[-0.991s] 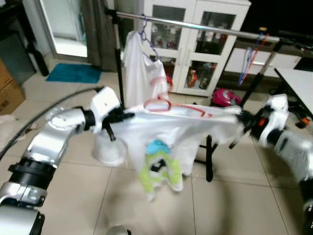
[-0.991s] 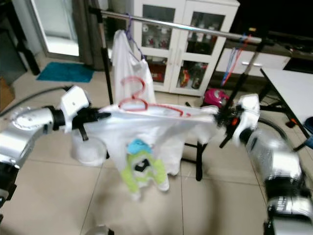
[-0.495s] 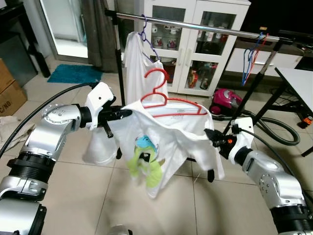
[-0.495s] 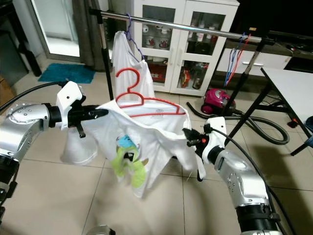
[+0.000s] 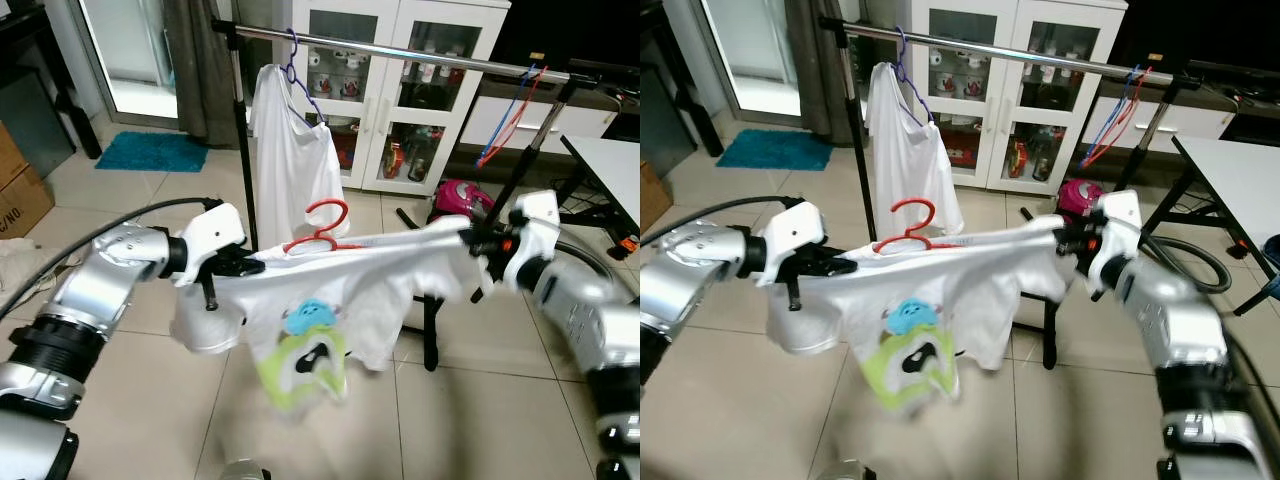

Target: Hang hanger

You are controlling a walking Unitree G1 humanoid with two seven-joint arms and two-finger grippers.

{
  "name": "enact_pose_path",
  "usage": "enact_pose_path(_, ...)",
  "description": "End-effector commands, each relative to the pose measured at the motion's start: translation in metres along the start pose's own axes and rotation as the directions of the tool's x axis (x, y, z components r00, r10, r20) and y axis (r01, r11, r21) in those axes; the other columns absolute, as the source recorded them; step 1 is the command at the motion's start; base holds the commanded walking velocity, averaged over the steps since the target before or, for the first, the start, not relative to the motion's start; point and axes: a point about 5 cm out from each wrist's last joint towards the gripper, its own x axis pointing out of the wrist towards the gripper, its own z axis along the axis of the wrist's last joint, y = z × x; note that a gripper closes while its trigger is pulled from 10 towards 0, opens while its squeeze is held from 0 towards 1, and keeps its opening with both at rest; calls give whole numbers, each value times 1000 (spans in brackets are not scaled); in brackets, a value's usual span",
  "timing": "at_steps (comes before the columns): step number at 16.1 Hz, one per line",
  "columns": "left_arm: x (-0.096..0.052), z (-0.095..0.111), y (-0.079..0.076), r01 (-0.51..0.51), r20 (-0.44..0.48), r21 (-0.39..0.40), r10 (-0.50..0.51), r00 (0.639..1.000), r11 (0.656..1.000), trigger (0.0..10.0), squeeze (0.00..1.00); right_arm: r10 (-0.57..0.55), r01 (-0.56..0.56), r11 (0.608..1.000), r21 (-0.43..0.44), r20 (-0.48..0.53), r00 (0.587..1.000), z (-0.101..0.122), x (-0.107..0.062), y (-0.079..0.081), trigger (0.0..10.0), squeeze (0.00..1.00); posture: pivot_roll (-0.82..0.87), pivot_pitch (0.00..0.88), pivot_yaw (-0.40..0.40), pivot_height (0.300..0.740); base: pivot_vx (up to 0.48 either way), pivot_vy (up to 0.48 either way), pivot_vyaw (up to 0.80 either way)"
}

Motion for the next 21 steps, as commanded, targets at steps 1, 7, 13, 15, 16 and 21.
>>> enact_pose_path(1, -2, -16, 2, -45, -96, -28, 42, 995, 999, 0, 0, -69, 70, 997, -19, 23, 997, 9, -10, -17, 0, 0, 95, 0, -32, 740, 0, 0, 0)
enact_pose_path(7, 6, 15, 32, -287, 144, -160, 310, 940, 944, 0, 0, -11, 12, 999, 40, -30, 999, -15, -19, 9, 0, 0, 98, 0, -40, 740, 0, 0, 0)
enact_pose_path(13, 5, 36, 33, -176, 271, -125, 205, 941, 976, 0, 0, 155, -154, 986, 61, -9, 988, -53, -6, 83, 10000, 0, 93, 0, -22, 740, 0, 0, 0)
enact_pose_path(15, 5, 40, 33, -154, 286, -96, 176, 942, 983, 0, 0, 218, -219, 975, 47, 32, 976, -48, -7, 93, 10000, 1000, 96, 0, -22, 740, 0, 0, 0)
enact_pose_path(16, 3, 41, 33, -132, 275, -58, 143, 951, 990, 0, 0, 258, -259, 966, 12, 74, 963, -37, -14, 85, 10000, 1000, 96, 0, -20, 740, 0, 0, 0)
enact_pose_path(21, -2, 35, 37, -103, 213, 14, 98, 972, 995, 0, 0, 551, -557, 810, -181, -91, 830, -22, -54, 69, 10000, 1000, 91, 0, -17, 740, 0, 0, 0)
